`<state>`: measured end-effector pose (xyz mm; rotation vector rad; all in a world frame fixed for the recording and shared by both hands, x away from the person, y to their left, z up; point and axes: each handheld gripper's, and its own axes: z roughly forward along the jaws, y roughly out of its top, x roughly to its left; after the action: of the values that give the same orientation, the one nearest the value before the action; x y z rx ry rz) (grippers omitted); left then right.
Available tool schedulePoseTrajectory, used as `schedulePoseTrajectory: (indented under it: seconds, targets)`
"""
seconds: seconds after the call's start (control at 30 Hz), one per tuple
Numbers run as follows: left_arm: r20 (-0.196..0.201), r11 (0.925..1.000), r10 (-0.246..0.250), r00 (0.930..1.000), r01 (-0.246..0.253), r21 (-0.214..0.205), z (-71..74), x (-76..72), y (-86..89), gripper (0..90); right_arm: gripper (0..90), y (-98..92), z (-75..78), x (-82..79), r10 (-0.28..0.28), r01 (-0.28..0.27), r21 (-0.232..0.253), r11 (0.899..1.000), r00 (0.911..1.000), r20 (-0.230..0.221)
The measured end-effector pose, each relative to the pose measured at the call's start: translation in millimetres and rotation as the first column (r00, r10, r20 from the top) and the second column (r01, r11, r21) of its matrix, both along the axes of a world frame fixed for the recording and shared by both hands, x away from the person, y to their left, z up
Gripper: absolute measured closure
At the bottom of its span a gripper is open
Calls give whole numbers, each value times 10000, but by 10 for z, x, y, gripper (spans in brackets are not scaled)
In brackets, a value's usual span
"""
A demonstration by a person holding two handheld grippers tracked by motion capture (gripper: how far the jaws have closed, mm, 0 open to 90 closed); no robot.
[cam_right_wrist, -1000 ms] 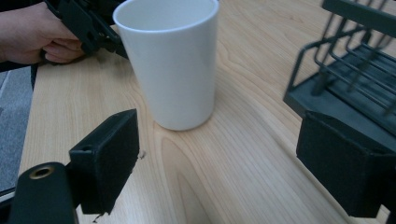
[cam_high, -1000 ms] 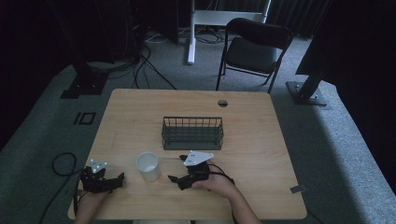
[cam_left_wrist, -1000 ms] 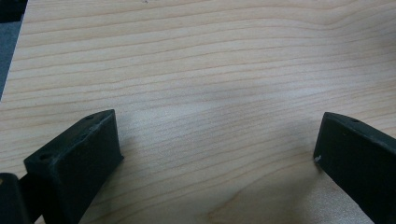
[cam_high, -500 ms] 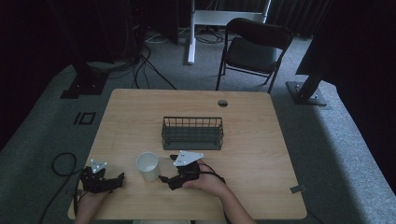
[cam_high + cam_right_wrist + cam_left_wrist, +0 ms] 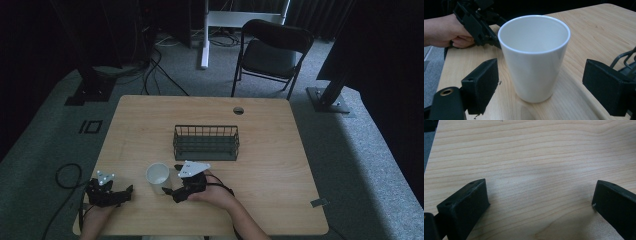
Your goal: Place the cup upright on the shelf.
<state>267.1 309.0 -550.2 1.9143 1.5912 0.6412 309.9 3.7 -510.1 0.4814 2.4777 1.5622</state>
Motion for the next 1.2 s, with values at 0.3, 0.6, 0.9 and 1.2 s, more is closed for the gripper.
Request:
schedulePoseTrajectory:
  seconds: [0.3,0.6,0.9,1.2]
  targets:
    - [-5,10000,-7,10000,7,4,0,0,1,7,125,180,-19,20,51,-50,81,10000,10000,-39]
    - [-2,10000,-2,10000,2,-2,0,0,0,7,123,324,-27,38,31,-32,235,9997,10000,46]
    - [-1,10000,2,10000,-2,-5,0,0,-1,7,160,426,-50,39,-89,86,364,9993,9999,73]
    - [3,10000,2,10000,-2,-1,0,0,0,7,202,422,-8,30,-94,92,67,9999,9992,377]
